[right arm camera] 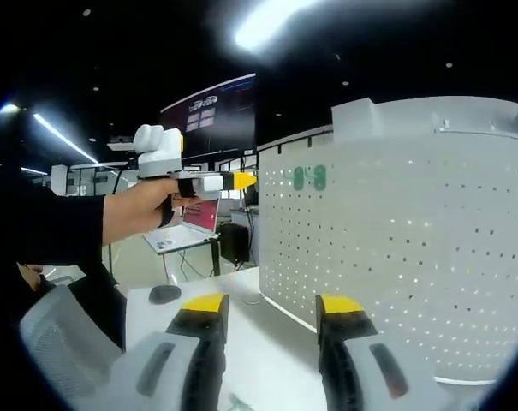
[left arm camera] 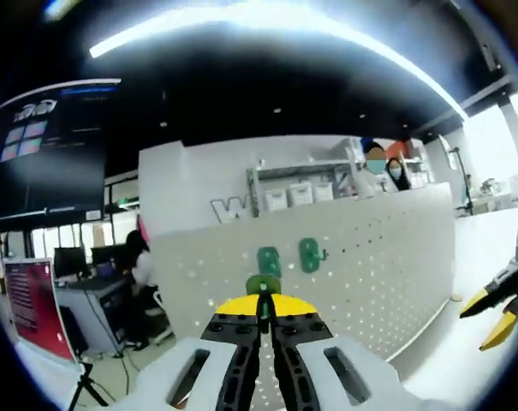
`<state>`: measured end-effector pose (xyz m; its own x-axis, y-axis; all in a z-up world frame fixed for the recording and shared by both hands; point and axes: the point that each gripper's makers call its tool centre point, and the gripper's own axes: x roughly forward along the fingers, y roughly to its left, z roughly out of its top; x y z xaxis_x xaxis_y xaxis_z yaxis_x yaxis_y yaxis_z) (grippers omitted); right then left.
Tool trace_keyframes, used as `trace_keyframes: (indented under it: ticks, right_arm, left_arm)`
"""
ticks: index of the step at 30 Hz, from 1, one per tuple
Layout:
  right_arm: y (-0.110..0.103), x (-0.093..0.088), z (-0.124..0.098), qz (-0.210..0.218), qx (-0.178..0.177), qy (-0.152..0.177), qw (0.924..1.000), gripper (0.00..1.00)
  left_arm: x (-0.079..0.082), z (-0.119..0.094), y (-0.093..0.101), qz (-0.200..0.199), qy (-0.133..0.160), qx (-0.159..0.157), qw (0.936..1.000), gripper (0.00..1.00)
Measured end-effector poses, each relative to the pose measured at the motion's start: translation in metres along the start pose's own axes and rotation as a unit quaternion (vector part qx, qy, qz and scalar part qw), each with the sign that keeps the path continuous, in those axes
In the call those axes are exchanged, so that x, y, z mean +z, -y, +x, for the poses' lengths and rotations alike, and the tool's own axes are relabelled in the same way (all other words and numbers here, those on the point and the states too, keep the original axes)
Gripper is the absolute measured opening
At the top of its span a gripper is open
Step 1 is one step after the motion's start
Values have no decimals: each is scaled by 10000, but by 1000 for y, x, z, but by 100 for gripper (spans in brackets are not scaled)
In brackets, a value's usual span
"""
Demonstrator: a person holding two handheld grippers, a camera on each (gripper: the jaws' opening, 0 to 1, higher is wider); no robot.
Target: Insert the hook assembly into the mounting plate slot until the hook locks in place.
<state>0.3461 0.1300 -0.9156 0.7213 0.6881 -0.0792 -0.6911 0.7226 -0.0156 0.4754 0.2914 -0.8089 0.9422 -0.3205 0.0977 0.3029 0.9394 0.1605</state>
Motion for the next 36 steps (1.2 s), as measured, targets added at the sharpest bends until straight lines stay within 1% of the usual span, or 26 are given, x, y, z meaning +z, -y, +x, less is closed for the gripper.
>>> trace_keyframes:
  ticks: [3,8,13,25,30,36]
  right_arm:
    - [1,2,-1,18,-7,32,10000,39]
    - [4,3,-2,38,-30,51,10000,39]
    - [8,3,-4,65,-63,64,9999,39]
    - [13,2,-5,132,-112,45,9998,39]
    - [14,1,-5,154,-127,40,9998,39]
    - [15,0,-5,186,-137,27,9997,39]
  left_arm:
    - [4,6,-3,28,4,59,10000,3]
    - [5,17,-6,73,-14,115,9999,3]
    - [7,29,-15,62,-6,194,9998,3]
    - [2,50,-24,146,-58,247,9996,3]
    - [1,56,-31,129,-44,305,9994,3]
    - [-2,61,-33,192,-87,313,9993,3]
